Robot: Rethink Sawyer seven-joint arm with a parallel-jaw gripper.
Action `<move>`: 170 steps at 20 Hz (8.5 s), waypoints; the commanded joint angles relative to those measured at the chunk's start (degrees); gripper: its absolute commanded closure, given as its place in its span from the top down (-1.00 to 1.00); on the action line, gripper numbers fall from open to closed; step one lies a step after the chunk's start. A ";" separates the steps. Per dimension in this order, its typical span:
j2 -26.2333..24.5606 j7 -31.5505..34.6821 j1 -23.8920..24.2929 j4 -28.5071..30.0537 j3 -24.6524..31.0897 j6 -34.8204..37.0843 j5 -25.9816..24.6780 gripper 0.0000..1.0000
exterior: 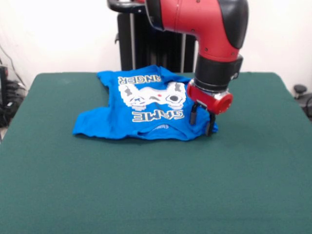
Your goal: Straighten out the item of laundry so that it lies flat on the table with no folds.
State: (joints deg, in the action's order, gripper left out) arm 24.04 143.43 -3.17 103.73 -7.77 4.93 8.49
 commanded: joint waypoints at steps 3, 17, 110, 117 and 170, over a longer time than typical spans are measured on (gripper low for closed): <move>2.58 7.74 0.53 10.96 1.15 -5.53 -2.96 1.00; -5.76 7.04 3.86 8.96 3.32 -14.20 -4.22 1.00; 0.84 6.74 2.18 11.76 4.66 -13.17 -2.29 1.00; 1.15 8.81 3.79 12.83 7.02 -14.25 -2.05 1.00; 6.23 8.76 0.12 13.61 4.86 -7.16 1.39 -1.00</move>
State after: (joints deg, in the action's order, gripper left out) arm 33.05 143.43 -2.34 117.31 -4.76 -3.97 6.41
